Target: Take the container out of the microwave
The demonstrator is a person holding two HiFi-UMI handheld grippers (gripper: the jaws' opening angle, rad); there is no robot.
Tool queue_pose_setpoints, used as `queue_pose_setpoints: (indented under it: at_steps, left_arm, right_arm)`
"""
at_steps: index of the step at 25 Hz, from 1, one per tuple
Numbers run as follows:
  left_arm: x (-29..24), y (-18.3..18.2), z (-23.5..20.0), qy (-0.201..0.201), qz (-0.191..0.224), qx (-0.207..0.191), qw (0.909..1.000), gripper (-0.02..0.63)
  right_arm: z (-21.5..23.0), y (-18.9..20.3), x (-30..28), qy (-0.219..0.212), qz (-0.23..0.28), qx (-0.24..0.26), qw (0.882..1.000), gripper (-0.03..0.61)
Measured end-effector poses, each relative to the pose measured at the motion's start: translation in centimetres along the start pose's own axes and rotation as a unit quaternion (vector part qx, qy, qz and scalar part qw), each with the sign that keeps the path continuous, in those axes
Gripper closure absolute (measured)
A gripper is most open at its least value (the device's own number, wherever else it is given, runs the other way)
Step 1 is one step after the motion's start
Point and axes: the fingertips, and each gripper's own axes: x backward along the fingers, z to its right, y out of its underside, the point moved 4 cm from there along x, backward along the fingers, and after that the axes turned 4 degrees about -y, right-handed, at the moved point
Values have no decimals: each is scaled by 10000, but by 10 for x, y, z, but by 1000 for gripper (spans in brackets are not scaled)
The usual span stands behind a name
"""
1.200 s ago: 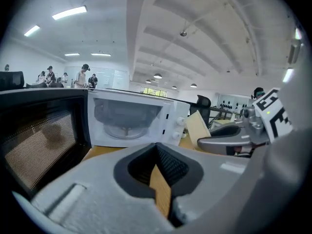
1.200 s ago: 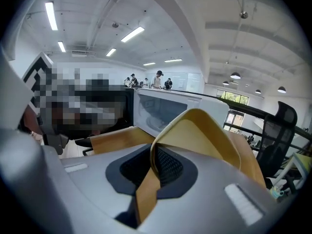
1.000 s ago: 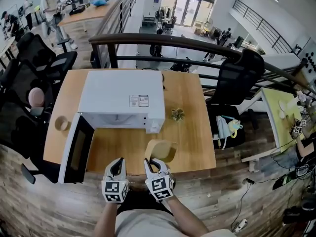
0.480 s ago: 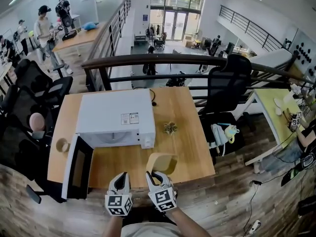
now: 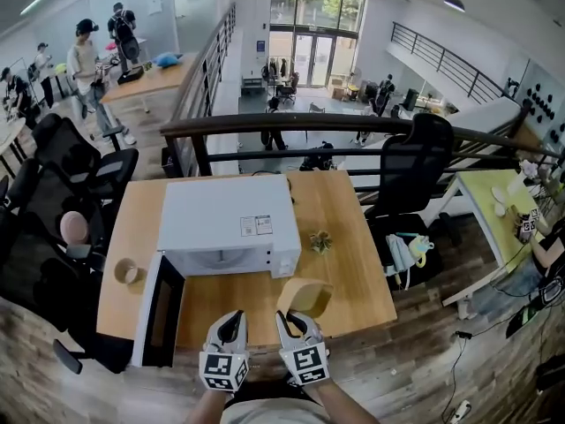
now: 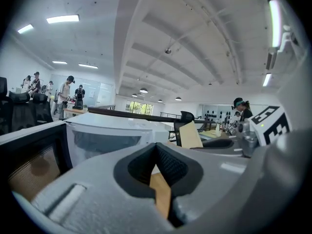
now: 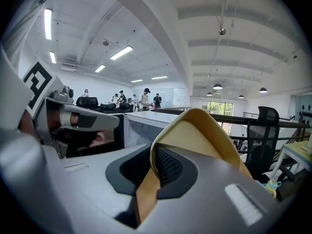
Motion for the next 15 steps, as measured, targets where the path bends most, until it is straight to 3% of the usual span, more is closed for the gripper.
queue_pose_setpoints:
  at_steps: [12, 15]
  left_arm:
    - [16, -76, -16, -367, 686, -541, 9955, 611]
    - [17, -96, -17, -385, 896, -480, 9941, 611]
  right_arm:
    - [5, -83, 6, 105, 718, 128, 9973, 546]
    - [9, -102, 8, 153, 846, 271, 9959, 546]
